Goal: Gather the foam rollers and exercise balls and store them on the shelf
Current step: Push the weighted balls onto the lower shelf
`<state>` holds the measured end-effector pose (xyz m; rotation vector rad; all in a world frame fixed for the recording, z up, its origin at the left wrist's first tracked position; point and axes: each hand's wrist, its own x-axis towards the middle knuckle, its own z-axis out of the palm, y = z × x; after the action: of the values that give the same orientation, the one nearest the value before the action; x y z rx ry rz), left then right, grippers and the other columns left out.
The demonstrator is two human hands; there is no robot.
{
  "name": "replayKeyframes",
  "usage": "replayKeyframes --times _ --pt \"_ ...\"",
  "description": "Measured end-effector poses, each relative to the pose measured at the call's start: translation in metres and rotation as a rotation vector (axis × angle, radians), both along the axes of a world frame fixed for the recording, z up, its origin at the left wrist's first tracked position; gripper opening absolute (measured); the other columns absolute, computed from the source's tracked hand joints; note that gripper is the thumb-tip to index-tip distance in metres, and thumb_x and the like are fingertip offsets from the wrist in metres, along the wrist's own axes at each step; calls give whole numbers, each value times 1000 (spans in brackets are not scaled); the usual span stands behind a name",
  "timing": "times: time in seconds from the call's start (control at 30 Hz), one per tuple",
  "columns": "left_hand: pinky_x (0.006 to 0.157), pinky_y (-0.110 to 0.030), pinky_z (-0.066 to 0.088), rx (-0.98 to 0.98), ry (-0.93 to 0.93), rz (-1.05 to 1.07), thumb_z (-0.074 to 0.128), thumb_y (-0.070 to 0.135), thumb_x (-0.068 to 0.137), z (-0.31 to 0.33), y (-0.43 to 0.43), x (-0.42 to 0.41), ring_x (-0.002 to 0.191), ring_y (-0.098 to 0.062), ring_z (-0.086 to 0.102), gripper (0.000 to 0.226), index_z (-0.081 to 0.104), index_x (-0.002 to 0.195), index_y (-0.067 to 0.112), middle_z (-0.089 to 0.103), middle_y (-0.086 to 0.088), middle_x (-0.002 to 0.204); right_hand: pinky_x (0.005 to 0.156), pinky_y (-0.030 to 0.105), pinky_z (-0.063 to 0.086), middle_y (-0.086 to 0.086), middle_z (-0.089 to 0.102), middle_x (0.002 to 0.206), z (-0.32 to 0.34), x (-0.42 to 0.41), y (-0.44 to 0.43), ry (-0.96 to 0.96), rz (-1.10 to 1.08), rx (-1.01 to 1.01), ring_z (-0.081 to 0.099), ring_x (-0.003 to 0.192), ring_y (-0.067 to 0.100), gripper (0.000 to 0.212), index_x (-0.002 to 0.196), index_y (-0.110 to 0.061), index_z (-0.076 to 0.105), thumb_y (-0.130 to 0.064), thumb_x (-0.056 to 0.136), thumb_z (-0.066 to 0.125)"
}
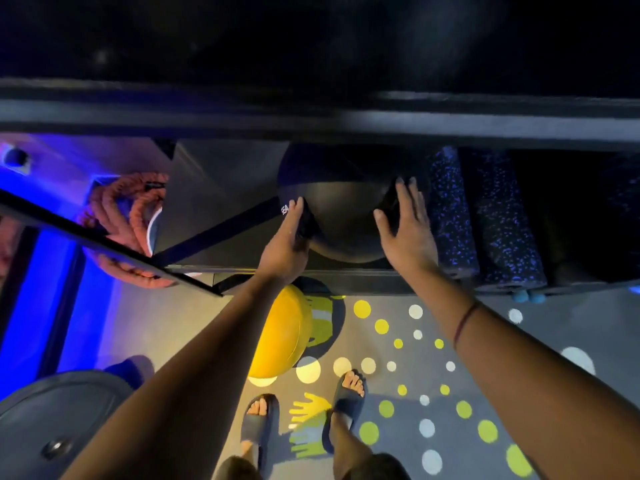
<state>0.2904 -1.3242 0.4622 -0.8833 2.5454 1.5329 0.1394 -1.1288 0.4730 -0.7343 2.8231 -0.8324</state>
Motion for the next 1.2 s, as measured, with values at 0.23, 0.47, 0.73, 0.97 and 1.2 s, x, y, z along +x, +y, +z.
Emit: replayKeyframes --times 0.23,0.47,0.73,0.97,1.2 --pt "90 -33 57 268 41 405 57 30 105 -23 5 108 105 -15 70 31 60 135 22 71 3 117 104 46 35 22 49 131 -26 107 -18 263 -208 -138 48 117 42 39 130 -6 57 -34 104 52" --pt "78 -27 46 220 -347 297 60 31 102 -163 -40 270 91 -16 66 28 72 121 15 72 -5 124 81 47 50 17 62 99 -179 267 -86 -77 -26 80 59 94 39 21 97 -6 64 -26 98 55" --pt "96 -44 54 503 -426 454 59 38 102 -269 -83 349 116 -29 63 47 48 146 24 60 -8 133 96 42 43 29 56 132 -324 314 -113 -518 -347 237 53 123 43 40 130 2 57 -26 101 57" --pt "102 -52 54 602 -478 562 59 45 101 -300 -93 352 114 -29 64 52 45 148 29 60 -6 137 98 42 40 28 54 137 -355 315 -96 -608 -385 371 51 127 42 45 134 3 54 -31 104 51" --pt "117 -45 37 659 -431 675 48 58 101 -375 -112 301 139 -27 47 73 26 161 23 41 -6 160 108 50 35 21 37 156 -431 262 -142 -780 -517 173 39 141 42 71 154 -10 34 -58 102 43"
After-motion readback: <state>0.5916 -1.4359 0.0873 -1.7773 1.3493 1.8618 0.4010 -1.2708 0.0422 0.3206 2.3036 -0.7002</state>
